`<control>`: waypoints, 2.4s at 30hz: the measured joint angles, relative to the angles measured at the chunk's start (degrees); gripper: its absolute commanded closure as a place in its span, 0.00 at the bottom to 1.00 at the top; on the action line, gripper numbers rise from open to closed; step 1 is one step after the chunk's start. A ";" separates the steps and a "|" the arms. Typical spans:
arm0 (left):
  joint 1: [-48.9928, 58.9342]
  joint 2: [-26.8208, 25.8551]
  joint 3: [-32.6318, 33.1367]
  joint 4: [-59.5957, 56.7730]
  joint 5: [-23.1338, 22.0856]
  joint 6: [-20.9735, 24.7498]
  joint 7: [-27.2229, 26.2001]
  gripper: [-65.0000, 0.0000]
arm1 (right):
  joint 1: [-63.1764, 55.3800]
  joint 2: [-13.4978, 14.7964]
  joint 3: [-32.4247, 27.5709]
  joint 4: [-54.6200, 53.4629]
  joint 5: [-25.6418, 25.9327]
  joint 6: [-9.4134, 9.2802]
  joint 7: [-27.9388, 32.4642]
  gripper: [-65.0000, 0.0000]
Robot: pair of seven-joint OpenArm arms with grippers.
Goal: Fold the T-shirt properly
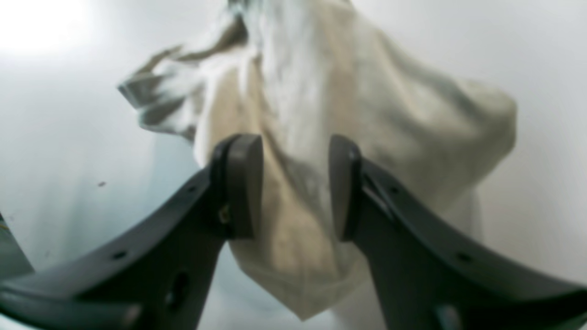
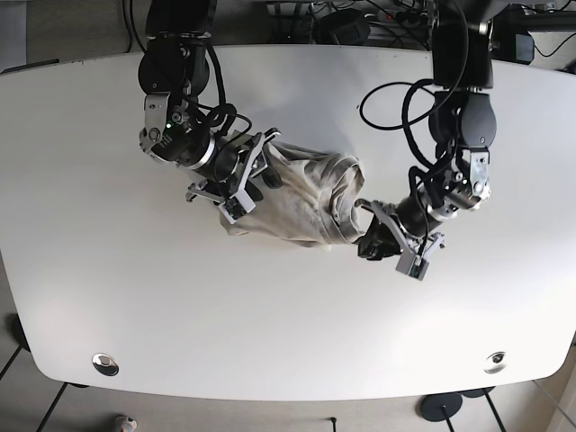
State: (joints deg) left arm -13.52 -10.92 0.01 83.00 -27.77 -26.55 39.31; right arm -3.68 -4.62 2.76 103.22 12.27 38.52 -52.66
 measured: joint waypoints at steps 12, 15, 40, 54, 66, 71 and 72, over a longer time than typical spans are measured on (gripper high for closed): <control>-18.95 2.95 16.39 -43.54 2.82 -0.37 -20.02 0.89 | -4.39 3.10 -0.17 -8.79 0.07 1.11 8.52 0.66; -19.26 1.51 15.61 -39.78 2.91 -5.18 -19.45 0.89 | -5.07 3.45 -0.17 -3.91 0.00 1.14 7.48 0.66; 11.50 -0.48 5.14 -9.88 -0.57 -8.07 -10.58 0.89 | 13.79 7.17 5.53 -28.98 1.29 1.70 15.39 0.88; 11.47 -3.65 -0.13 7.87 3.19 -9.94 1.49 0.89 | 12.20 11.30 5.81 -19.10 12.22 1.11 10.38 0.89; 19.39 -3.30 -0.11 10.40 3.34 -9.99 4.28 0.89 | 21.07 8.46 5.44 -41.59 -4.59 1.05 25.83 0.90; 7.04 -2.29 0.04 -6.08 3.43 -9.97 -0.31 0.89 | 18.49 10.05 5.44 -41.55 -4.17 0.90 28.20 0.90; 4.37 -1.66 0.04 -9.57 3.54 -9.94 -0.81 0.89 | 16.72 10.08 5.44 -39.47 -4.13 0.90 28.04 0.90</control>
State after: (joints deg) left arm -9.15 -12.58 0.05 73.43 -24.23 -36.49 38.50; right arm 13.04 5.45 8.21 63.75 8.14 39.42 -24.62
